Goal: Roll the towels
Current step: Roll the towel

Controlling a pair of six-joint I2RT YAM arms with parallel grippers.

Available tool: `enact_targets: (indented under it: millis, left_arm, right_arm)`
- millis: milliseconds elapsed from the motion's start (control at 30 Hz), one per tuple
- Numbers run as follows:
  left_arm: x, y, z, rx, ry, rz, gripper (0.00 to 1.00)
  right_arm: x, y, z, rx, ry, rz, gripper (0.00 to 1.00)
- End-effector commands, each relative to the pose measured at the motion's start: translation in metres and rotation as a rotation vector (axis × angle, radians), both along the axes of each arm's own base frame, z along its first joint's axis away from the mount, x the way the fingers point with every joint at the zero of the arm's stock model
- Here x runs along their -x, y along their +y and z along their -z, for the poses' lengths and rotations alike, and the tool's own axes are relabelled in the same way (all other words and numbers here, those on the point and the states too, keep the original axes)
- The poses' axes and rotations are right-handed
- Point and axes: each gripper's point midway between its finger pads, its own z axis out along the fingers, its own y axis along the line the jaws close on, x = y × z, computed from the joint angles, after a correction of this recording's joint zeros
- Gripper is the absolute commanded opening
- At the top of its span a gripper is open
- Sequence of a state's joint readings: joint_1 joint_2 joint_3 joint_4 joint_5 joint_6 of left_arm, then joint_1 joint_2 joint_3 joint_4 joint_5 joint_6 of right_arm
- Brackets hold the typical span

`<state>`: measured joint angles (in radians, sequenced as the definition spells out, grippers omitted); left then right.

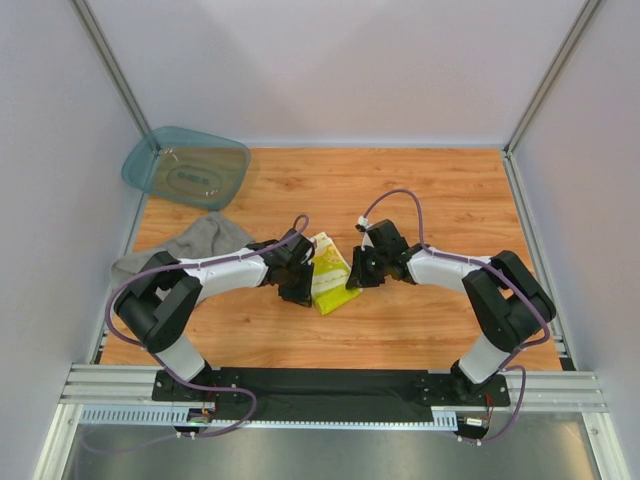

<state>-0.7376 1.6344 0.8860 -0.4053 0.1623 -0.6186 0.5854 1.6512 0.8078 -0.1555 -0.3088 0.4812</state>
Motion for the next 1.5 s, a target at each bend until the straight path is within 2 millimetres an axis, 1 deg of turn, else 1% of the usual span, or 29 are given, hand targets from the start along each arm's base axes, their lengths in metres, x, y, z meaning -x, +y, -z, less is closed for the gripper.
enact_targets:
  millis: [0,67,100,167,200,233,300,333,367,400,433,467,533,567,600,667,700,767,800,867,900,967,1000,1033,1267,1367,1467]
  left_arm:
    - [0.0,0.019,0.005,-0.075,-0.02,-0.013,0.26]
    - [-0.003,0.02,-0.009,-0.076,-0.065,-0.027,0.26]
    - [-0.003,0.022,-0.022,-0.095,-0.118,-0.024,0.26]
    - [-0.004,0.026,-0.041,-0.142,-0.189,-0.019,0.26]
    - [-0.009,0.028,-0.057,-0.149,-0.264,-0.025,0.26]
    - [-0.004,0.022,-0.065,-0.152,-0.306,0.024,0.26]
    - [-0.002,0.012,-0.087,-0.133,-0.406,0.072,0.26]
    - [0.0,0.008,-0.093,-0.125,-0.441,0.117,0.26]
    - [-0.001,-0.002,-0.098,-0.09,-0.481,0.148,0.26]
    - [0.004,-0.01,-0.103,-0.056,-0.5,0.184,0.29]
    - [0.013,-0.021,-0.106,-0.024,-0.519,0.237,0.31]
    - [0.014,-0.031,-0.107,0.011,-0.557,0.284,0.32]
    - [0.024,-0.046,-0.103,0.057,-0.556,0.352,0.37]
    - [0.026,-0.052,-0.101,0.074,-0.556,0.375,0.38]
    - [0.027,-0.055,-0.092,0.061,-0.542,0.39,0.39]
    - [0.028,-0.063,-0.084,0.066,-0.538,0.412,0.41]
    - [0.028,-0.065,-0.076,0.052,-0.53,0.423,0.43]
    - [0.027,-0.072,-0.072,0.064,-0.541,0.44,0.49]
    - [0.027,-0.072,-0.067,0.049,-0.543,0.447,0.55]
    - [0.024,-0.075,-0.065,0.043,-0.554,0.452,0.57]
    - [0.024,-0.075,-0.06,0.031,-0.549,0.458,0.57]
    - [0.022,-0.077,-0.057,0.022,-0.551,0.467,0.58]
    - [0.021,-0.076,-0.05,0.0,-0.545,0.472,0.58]
    - [0.02,-0.076,-0.048,-0.008,-0.545,0.476,0.58]
    - [0.012,-0.067,-0.021,-0.111,-0.532,0.475,0.58]
    - [0.011,-0.063,-0.015,-0.121,-0.538,0.465,0.58]
    - [0.01,-0.06,-0.016,-0.127,-0.553,0.455,0.58]
  right_arm:
    - [0.004,-0.015,0.023,0.092,0.033,0.011,0.13]
    - [0.004,-0.016,0.023,0.093,0.036,0.012,0.13]
    - [0.004,-0.016,0.024,0.094,0.038,0.008,0.13]
    - [0.005,-0.016,0.023,0.096,0.036,0.006,0.13]
    - [0.004,-0.016,0.023,0.097,0.034,0.006,0.13]
    - [0.004,-0.016,0.022,0.097,0.033,0.006,0.13]
    - [0.003,-0.016,0.02,0.097,0.027,0.005,0.13]
    - [0.003,-0.016,0.021,0.102,0.028,0.004,0.13]
    - [0.002,-0.016,0.02,0.102,0.026,0.004,0.13]
    - [0.001,-0.016,0.019,0.103,0.023,0.004,0.13]
    - [0.001,-0.016,0.019,0.104,0.023,0.003,0.13]
    - [0.0,-0.016,0.019,0.105,0.025,0.003,0.13]
    - [-0.001,-0.015,0.019,0.107,0.028,-0.002,0.13]
    - [-0.001,-0.015,0.018,0.108,0.028,-0.004,0.13]
    - [-0.001,-0.014,0.017,0.107,0.028,-0.007,0.13]
    - [-0.001,-0.014,0.017,0.111,0.031,-0.011,0.13]
    - [-0.001,-0.013,0.015,0.109,0.029,-0.014,0.12]
    - [-0.001,-0.014,0.015,0.113,0.028,-0.017,0.13]
    - [-0.001,-0.014,0.015,0.113,0.027,-0.018,0.13]
    - [-0.002,-0.014,0.015,0.114,0.028,-0.02,0.13]
    - [-0.002,-0.013,0.014,0.112,0.025,-0.022,0.13]
    - [-0.001,-0.014,0.016,0.116,0.03,-0.022,0.12]
    - [-0.001,-0.014,0.017,0.116,0.032,-0.02,0.13]
    - [0.0,-0.014,0.018,0.117,0.034,-0.024,0.13]
    - [-0.001,-0.013,0.021,0.119,0.04,-0.031,0.12]
    - [-0.002,-0.013,0.022,0.124,0.043,-0.035,0.13]
    - [-0.002,-0.013,0.024,0.129,0.046,-0.035,0.13]
